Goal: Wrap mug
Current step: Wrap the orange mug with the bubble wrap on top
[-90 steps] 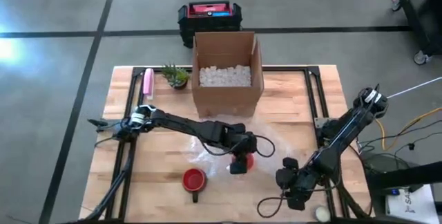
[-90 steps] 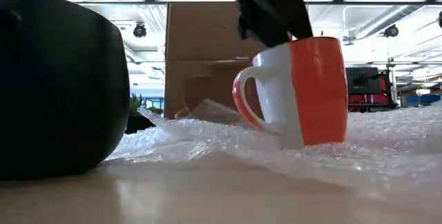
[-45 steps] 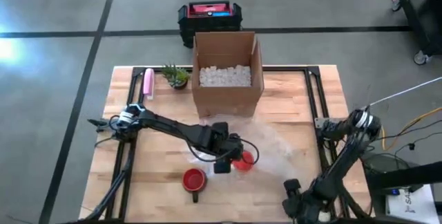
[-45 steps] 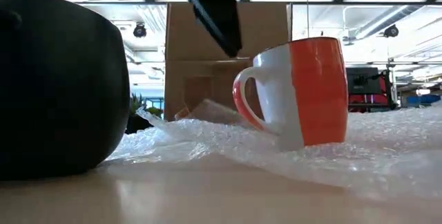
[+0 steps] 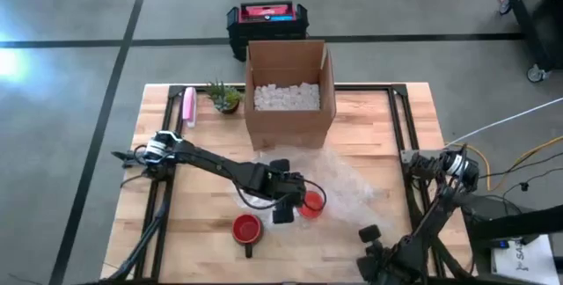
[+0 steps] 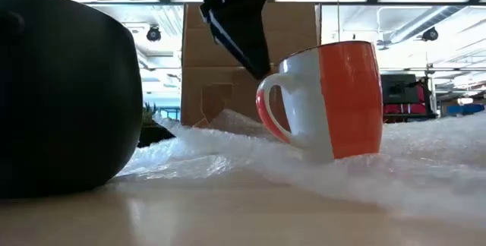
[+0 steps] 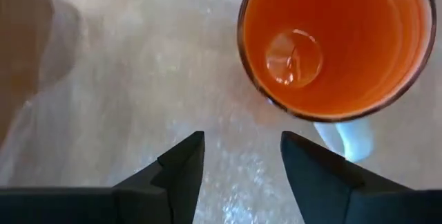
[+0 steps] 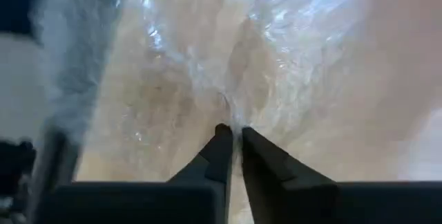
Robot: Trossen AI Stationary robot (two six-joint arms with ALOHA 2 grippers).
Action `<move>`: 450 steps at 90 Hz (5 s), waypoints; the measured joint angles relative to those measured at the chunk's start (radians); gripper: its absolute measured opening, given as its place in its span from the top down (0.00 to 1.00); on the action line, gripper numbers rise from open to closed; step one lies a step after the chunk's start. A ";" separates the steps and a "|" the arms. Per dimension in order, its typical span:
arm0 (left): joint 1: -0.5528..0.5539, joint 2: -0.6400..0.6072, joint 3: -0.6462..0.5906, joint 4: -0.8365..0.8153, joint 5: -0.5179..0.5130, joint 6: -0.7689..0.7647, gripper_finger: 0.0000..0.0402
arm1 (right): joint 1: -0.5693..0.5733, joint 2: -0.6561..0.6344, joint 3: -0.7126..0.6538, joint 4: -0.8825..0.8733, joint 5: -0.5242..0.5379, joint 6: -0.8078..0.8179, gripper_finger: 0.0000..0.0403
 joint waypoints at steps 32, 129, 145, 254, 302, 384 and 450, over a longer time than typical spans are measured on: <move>-0.001 0.000 -0.078 0.198 0.069 0.050 0.63 | -0.075 -0.163 0.075 -0.105 0.540 -0.043 0.99; -0.021 -0.139 -0.226 0.473 0.107 -0.002 0.69 | -0.452 -0.110 -0.047 0.210 0.349 -0.234 0.99; -0.005 -0.093 -0.337 0.704 0.113 -0.026 0.74 | -0.453 -0.110 -0.069 0.239 0.322 -0.233 0.99; 0.005 -0.069 -0.367 0.765 0.112 -0.036 0.95 | -0.395 -0.478 -0.234 0.110 0.184 -0.082 0.63; 0.005 -0.081 -0.367 0.762 0.112 -0.035 0.95 | -0.601 -0.204 -0.177 0.366 0.026 -0.385 0.96; -0.037 -0.219 -0.434 0.715 0.131 -0.120 0.95 | -0.606 -0.146 -0.109 0.313 0.038 -0.454 0.99; 0.002 -0.045 -0.347 0.749 0.095 -0.111 0.95 | -0.606 -0.171 -0.022 0.258 -0.090 -0.480 0.99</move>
